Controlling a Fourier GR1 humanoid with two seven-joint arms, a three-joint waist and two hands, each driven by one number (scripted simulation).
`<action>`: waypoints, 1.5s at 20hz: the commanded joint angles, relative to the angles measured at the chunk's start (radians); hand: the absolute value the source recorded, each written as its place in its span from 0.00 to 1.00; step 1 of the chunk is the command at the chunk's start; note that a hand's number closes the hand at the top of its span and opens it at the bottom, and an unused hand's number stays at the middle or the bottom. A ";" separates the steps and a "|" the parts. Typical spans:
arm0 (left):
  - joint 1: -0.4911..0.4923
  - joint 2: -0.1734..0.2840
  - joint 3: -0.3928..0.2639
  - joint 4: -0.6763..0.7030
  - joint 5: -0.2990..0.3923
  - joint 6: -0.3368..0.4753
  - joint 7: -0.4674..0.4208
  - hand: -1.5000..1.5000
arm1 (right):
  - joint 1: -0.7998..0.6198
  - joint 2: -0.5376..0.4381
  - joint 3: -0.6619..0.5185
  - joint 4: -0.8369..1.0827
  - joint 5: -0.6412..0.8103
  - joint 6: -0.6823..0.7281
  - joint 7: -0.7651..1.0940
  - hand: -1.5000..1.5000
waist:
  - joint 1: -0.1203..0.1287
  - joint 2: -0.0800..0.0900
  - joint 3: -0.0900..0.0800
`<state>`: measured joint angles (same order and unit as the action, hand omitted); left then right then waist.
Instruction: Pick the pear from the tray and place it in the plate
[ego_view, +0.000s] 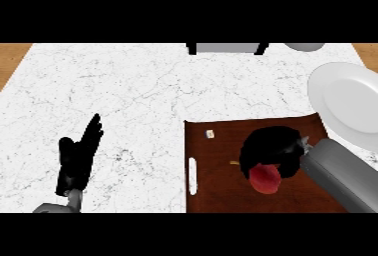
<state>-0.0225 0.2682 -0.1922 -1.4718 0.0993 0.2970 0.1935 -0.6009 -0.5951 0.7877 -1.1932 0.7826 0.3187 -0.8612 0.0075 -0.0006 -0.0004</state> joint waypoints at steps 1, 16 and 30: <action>-0.024 -0.021 -0.002 0.011 -0.042 0.016 0.031 0.50 | 0.014 0.066 -0.017 0.048 0.052 -0.001 -0.082 1.00 | -0.002 0.002 0.001; 0.010 -0.004 0.035 0.000 -0.009 -0.016 0.022 0.50 | 0.024 0.115 -0.618 0.327 -0.152 -0.332 0.802 1.00 | -0.029 -0.006 0.001; -0.050 -0.006 0.086 0.058 -0.002 -0.048 0.014 0.50 | 0.066 0.011 -0.825 -0.025 -0.099 -0.551 1.099 1.00 | -0.022 -0.002 0.000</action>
<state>-0.0408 0.2492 -0.1391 -1.4436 0.0795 0.2778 0.2040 -0.5957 -0.5425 0.0250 -1.1568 0.6786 -0.2001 0.1893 -0.0185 -0.0066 -0.0012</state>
